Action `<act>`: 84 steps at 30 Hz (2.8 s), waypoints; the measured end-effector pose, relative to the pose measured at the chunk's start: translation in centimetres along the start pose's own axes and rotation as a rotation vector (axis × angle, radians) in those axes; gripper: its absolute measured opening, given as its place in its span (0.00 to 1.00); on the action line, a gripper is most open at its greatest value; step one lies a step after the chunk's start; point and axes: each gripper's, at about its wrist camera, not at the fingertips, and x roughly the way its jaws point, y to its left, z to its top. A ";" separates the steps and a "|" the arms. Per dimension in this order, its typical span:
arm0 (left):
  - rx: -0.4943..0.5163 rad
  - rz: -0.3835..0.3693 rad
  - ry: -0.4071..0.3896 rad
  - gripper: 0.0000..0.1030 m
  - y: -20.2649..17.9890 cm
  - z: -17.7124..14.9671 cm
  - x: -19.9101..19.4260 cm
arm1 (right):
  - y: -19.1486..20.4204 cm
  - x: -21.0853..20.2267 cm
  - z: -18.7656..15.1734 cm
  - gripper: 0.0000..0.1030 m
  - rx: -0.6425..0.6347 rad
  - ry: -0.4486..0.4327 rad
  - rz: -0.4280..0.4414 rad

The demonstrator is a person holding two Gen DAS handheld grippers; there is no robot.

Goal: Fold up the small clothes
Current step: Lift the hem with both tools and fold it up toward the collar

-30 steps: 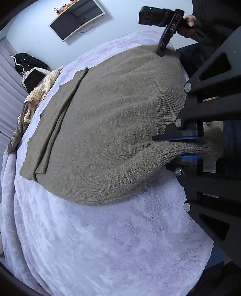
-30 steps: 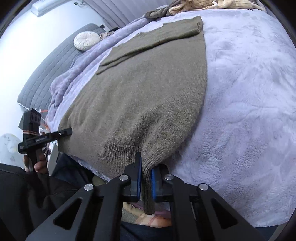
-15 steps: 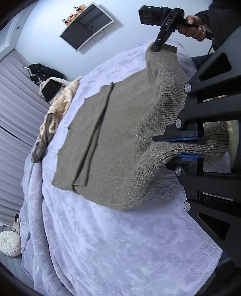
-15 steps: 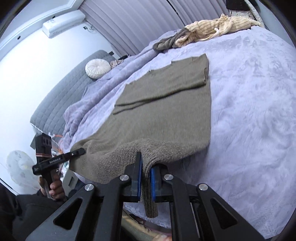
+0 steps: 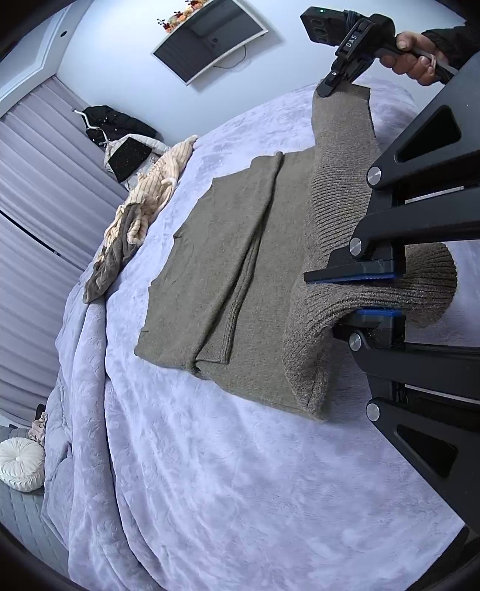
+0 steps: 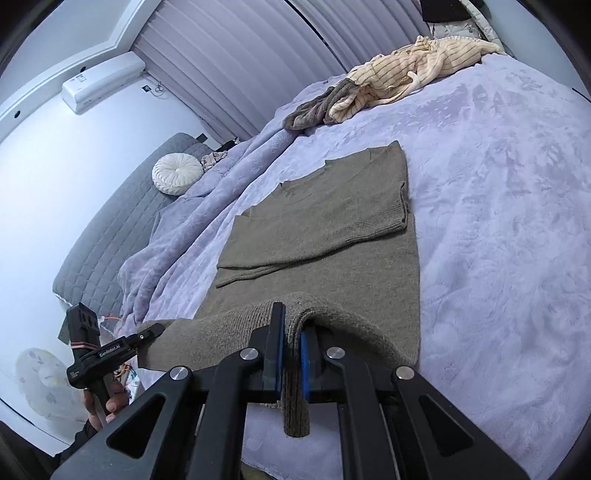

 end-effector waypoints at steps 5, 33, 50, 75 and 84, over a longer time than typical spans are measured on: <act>0.022 0.093 0.035 0.11 -1.0 0.7 1.5 | -0.2 1.2 0.7 0.07 -0.003 0.021 -0.076; 0.094 0.228 0.092 0.11 -3.3 7.0 7.3 | -0.7 7.3 7.0 0.07 -0.024 0.069 -0.235; 0.100 0.244 0.080 0.11 -4.0 11.5 10.2 | -1.2 10.3 11.6 0.07 -0.014 0.059 -0.262; 0.126 0.284 0.095 0.11 -4.4 15.7 14.8 | -1.9 14.2 16.0 0.07 -0.015 0.063 -0.302; 0.147 0.296 0.086 0.11 -5.1 18.0 16.1 | -1.8 15.2 18.3 0.07 -0.035 0.054 -0.314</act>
